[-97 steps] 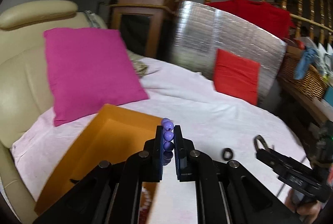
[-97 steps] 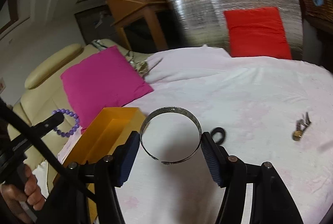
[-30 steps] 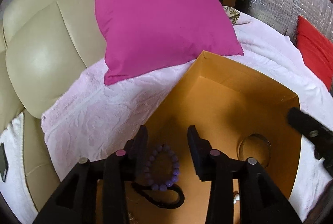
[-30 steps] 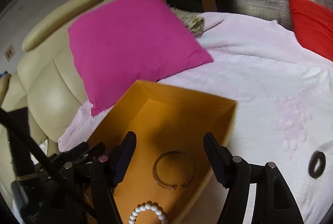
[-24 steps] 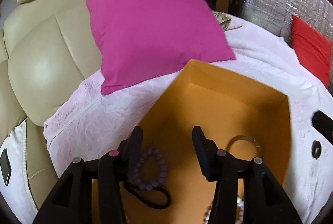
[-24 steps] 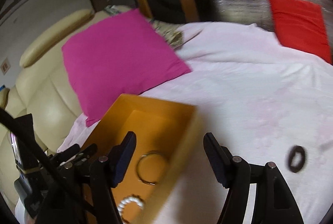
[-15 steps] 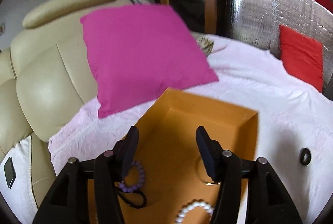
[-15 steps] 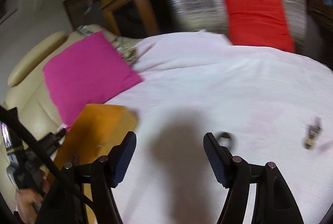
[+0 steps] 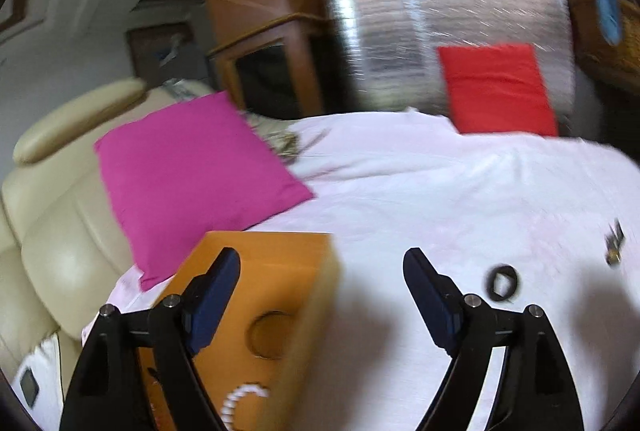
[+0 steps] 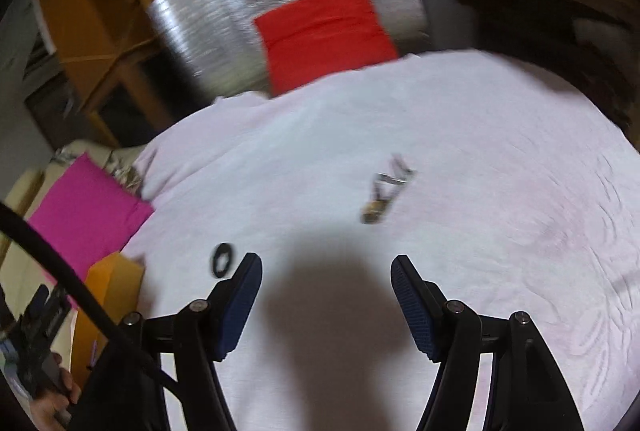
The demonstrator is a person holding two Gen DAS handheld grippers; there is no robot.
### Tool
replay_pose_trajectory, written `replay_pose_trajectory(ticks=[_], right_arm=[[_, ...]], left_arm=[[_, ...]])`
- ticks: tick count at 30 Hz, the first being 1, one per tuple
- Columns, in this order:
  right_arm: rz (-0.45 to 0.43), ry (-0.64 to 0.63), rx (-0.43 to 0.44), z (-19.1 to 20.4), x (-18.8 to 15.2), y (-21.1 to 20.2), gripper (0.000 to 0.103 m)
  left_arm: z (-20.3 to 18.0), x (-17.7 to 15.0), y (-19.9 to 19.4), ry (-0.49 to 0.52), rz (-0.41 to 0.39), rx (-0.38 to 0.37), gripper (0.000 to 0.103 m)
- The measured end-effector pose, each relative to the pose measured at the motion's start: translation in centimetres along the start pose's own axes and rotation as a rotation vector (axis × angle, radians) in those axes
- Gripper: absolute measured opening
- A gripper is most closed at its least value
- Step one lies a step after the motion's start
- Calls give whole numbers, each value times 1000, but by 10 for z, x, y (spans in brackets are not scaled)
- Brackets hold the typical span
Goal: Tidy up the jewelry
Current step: 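Move the left tool to the black ring while the right tool moves to the watch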
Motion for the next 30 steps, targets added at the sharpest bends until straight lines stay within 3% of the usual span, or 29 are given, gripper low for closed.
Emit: replay_pose_trajectory(ticks=[5, 12, 30], right_arm=[[46, 143, -30, -45, 9, 9, 71], [77, 187, -14, -57, 10, 18, 71], [38, 116, -25, -49, 11, 25, 70]], left_arm=[[-59, 3, 4, 87, 35, -120, 84], [-110, -3, 8, 100, 100, -260, 84], [-121, -5, 12, 85, 111, -295, 84]])
Point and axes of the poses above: each gripper's, at about its wrist camera, not at the fingertips, and y roughly the way its jaws point, z to its left, x to its top, the point moved 7 cm from there along y, roughly the way its jaws point, and after that the axes turned 11 degrees about y, right-handed, at the moved point
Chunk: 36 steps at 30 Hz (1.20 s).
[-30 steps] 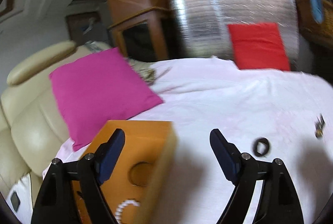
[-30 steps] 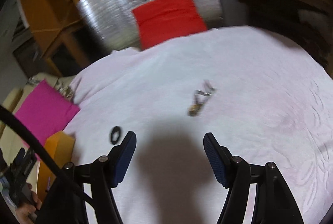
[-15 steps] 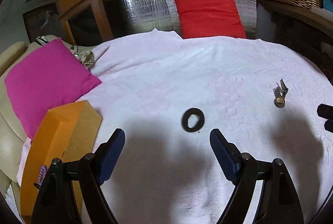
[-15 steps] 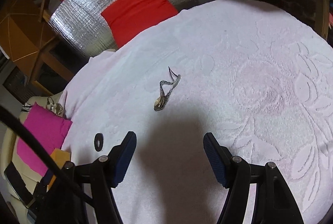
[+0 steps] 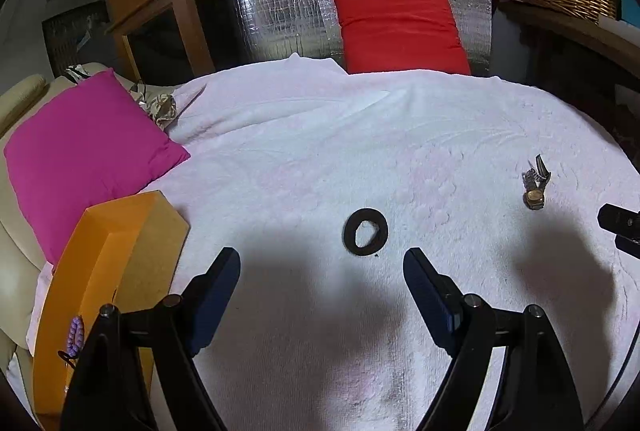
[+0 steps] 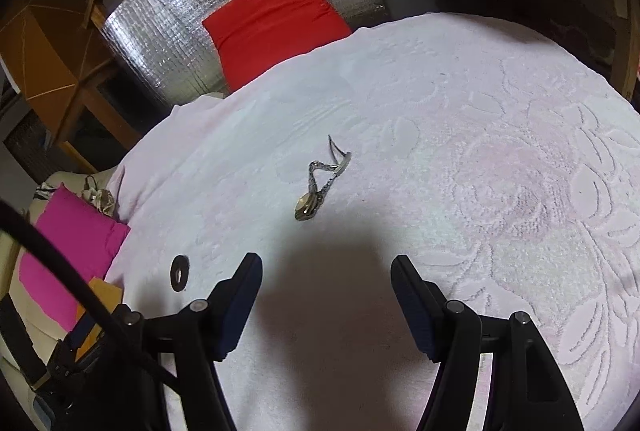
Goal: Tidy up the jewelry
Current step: 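Move the left tool to the black ring while the right tool moves to the watch, then close the right gripper on the watch strap while the left gripper closes toward the black ring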
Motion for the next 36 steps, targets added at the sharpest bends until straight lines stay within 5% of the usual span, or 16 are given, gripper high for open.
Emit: replay_pose_trajectory(ticks=[22, 36], right_arm=[[0, -28, -2, 9, -5, 15, 70], [-15, -26, -15, 3, 12, 36, 68]], left_arm=[[0, -4, 9, 14, 28, -23, 84], [25, -21, 38, -78, 132, -76, 84]])
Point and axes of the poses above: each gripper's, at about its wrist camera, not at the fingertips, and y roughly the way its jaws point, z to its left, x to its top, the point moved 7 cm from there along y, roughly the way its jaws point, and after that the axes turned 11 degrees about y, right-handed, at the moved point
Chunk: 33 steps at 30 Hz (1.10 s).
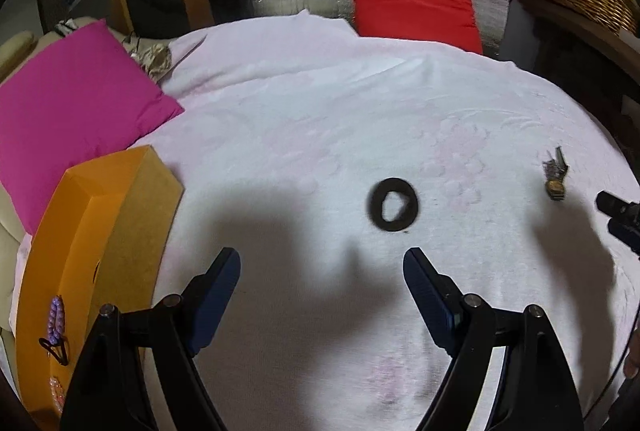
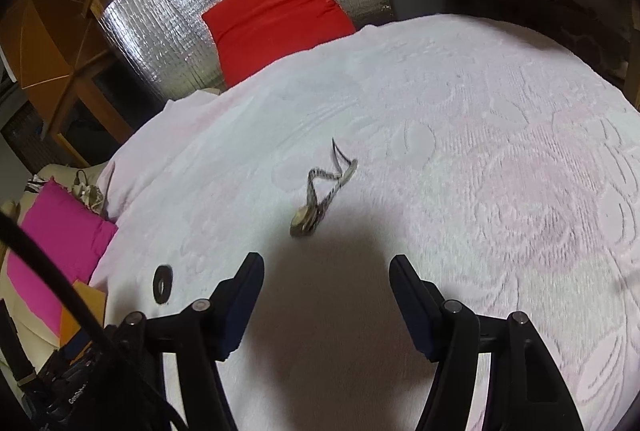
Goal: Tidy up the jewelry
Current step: 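Close the right gripper on the watch strap while the left gripper closes toward the black ring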
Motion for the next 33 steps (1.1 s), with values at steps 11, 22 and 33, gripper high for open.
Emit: replay_pose_trajectory(ticks=[11, 22, 33], right_arm=[[-59, 17, 18, 8, 45, 29, 63], [-46, -1, -47, 7, 74, 83, 53], [-59, -17, -94, 0, 69, 90, 12]], left_arm=[[9, -4, 11, -23, 33, 0, 84], [12, -2, 20, -30, 44, -6, 84], [-5, 15, 32, -59, -7, -151, 84]])
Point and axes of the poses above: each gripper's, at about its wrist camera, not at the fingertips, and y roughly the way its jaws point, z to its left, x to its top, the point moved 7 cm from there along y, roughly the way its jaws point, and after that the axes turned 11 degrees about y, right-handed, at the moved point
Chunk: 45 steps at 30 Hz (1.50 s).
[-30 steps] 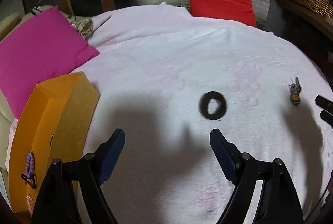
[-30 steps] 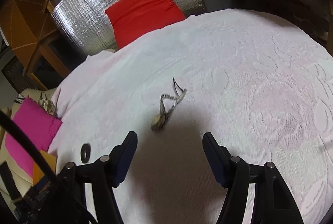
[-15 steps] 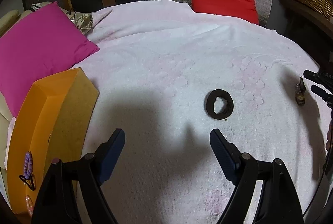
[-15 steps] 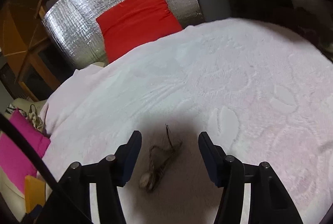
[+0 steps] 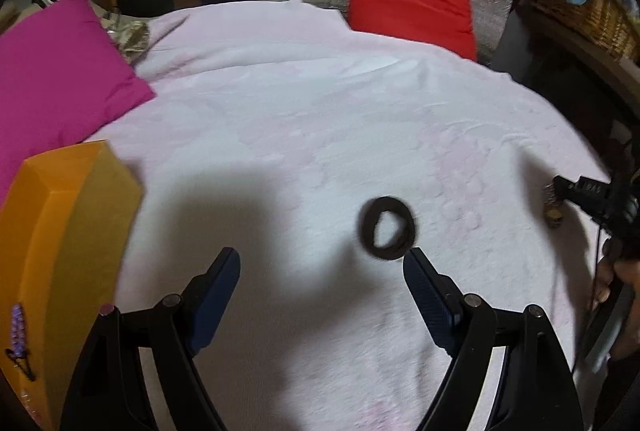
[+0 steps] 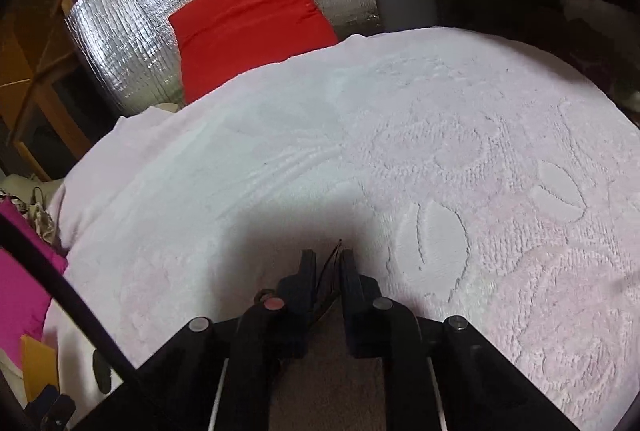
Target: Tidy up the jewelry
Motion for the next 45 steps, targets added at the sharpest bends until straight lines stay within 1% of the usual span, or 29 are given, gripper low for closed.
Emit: replay_pose_trajectory(ticks=[3, 6, 10, 14, 15, 16, 17, 18, 19, 23, 25, 28, 31, 34, 35, 36, 37, 38, 39, 42, 45], right_arm=[[21, 29, 51, -3, -3, -8, 12], [64, 97, 103, -12, -8, -15, 11], [110, 183, 167, -24, -15, -29, 11], [168, 267, 220, -36, -24, -46, 10], [178, 277, 222, -38, -27, -51, 10], [185, 286, 223, -40, -30, -54, 10], [194, 296, 227, -41, -32, -57, 10], [210, 311, 236, -42, -37, -61, 10], [219, 318, 239, -43, -40, -63, 10], [251, 318, 226, -45, -58, -78, 10], [262, 323, 222, -45, -64, -84, 10], [275, 341, 235, -47, -71, -93, 10], [279, 333, 245, -44, -71, -100, 10], [279, 333, 248, -42, -70, -100, 10], [280, 334, 247, -39, -69, -98, 10], [282, 336, 247, -39, -69, -96, 10], [284, 338, 246, -39, -69, -95, 10], [287, 338, 245, -37, -70, -93, 10], [287, 338, 244, -37, -70, -92, 10], [292, 333, 233, -38, -71, -89, 10], [302, 339, 228, -38, -72, -83, 10]], left_arm=[[-13, 3, 8, 19, -9, -49, 84], [-22, 5, 16, 33, -10, -78, 84], [-26, 4, 26, 12, 7, -104, 84], [-25, 3, 31, -23, 7, -135, 84], [-24, 4, 31, -36, 3, -139, 80], [-23, 3, 31, -45, 3, -146, 66], [-23, 2, 33, -50, 8, -158, 56], [-24, 0, 35, -55, 25, -176, 38], [-24, -3, 39, -64, 44, -189, 28], [-23, -9, 41, -104, 63, -228, 18], [-22, -11, 39, -101, 73, -239, 7], [-19, -18, 36, -98, 98, -238, 6], [-15, -23, 30, -86, 106, -237, 6], [-9, -17, 21, -78, 71, -196, 7], [-8, -15, 22, -76, 64, -188, 10], [-6, -13, 23, -77, 61, -179, 29], [-4, -11, 25, -90, 62, -167, 56], [-3, -10, 27, -102, 56, -162, 65], [-3, -8, 28, -111, 39, -157, 68], [-8, -2, 34, -114, 30, -169, 68], [-14, 2, 39, -110, 22, -155, 68]])
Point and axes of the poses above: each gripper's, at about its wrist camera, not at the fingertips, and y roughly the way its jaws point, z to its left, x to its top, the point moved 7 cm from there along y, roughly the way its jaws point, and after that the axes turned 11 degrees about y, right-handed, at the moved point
